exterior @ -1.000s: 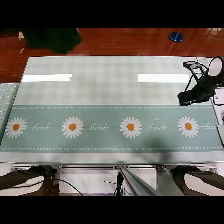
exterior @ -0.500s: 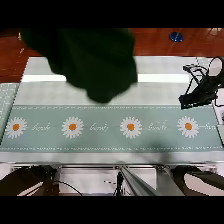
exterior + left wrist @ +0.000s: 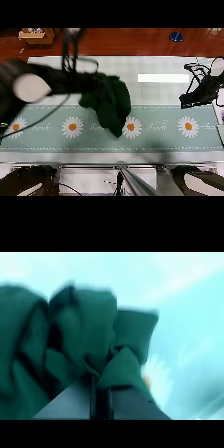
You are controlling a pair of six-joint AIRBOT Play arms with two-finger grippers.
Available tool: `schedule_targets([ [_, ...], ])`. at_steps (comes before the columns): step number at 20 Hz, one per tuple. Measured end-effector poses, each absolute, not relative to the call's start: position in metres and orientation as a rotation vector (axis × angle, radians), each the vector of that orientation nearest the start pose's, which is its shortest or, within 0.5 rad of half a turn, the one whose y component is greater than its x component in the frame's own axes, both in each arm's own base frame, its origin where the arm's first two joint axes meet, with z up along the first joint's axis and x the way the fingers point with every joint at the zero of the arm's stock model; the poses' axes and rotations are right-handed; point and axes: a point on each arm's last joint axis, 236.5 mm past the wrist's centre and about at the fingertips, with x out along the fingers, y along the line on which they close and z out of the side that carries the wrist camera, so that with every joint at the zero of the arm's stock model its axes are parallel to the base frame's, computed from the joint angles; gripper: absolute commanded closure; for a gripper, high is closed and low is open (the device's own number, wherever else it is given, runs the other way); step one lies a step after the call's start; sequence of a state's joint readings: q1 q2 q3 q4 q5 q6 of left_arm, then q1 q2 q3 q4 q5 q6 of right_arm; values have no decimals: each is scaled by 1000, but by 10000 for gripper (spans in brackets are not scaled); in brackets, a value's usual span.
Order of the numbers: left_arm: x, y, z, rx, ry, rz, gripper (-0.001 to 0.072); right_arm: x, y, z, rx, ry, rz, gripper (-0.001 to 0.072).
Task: Fold the shirts.
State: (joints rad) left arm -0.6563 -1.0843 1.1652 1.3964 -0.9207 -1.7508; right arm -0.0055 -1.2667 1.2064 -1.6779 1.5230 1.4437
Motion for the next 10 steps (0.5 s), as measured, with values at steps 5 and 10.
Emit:
schedule_targets([
  [5,277,-231,-16,-63,1202,-469,651,316,-16,16,-146,1555,51,191],
  [10,304,-192,-6,-152,1175,-360,154,321,-4,16,-105,1529,86,190],
])
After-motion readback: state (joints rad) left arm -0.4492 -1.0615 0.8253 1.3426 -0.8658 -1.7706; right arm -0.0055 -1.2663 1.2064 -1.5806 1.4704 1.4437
